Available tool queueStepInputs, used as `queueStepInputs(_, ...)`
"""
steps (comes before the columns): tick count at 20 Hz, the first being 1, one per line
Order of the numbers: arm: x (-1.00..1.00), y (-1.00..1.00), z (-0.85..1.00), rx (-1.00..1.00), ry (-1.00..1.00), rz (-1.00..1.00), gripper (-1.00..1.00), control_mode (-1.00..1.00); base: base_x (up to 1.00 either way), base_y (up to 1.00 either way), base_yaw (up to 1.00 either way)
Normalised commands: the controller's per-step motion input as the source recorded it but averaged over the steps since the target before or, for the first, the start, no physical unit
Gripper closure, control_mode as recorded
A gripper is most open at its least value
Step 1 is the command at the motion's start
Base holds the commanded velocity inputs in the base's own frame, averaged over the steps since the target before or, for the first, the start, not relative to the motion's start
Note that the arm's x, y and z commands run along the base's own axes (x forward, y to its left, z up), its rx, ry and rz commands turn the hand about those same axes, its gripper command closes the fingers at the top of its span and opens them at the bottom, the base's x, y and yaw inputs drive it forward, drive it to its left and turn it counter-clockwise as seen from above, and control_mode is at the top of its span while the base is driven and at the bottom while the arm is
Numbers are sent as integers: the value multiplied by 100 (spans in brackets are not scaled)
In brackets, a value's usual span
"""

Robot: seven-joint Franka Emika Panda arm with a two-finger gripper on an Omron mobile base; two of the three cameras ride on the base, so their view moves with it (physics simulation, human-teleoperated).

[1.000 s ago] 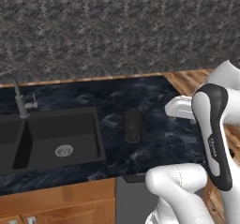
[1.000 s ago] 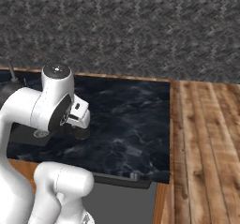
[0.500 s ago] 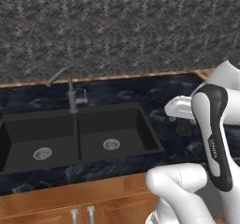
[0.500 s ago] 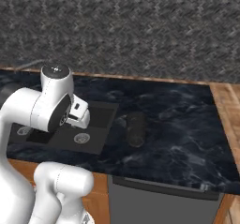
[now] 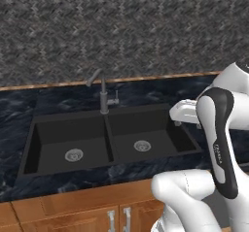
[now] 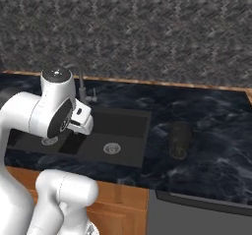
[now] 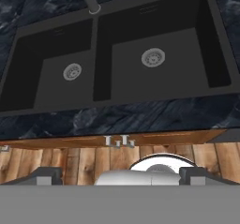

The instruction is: Turn on the sink faucet and place the jug under the water for a few seconds to fill it up.

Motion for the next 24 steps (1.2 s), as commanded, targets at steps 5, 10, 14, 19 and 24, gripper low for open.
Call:
queueStepInputs(5,0,0,0,0,0,0,-100,100,6,30,0)
queueStepInputs(10,0,0,0,0,0,0,-100,100,0,23,0)
queueStepInputs(14,0,0,0,0,0,0,-100,100,0,2,0)
queueStepInputs(19,0,0,0,0,0,0,-100,-100,0,0,0)
queueStepInputs(24,0,0,0,0,0,0,-100,-100,0,0,0)
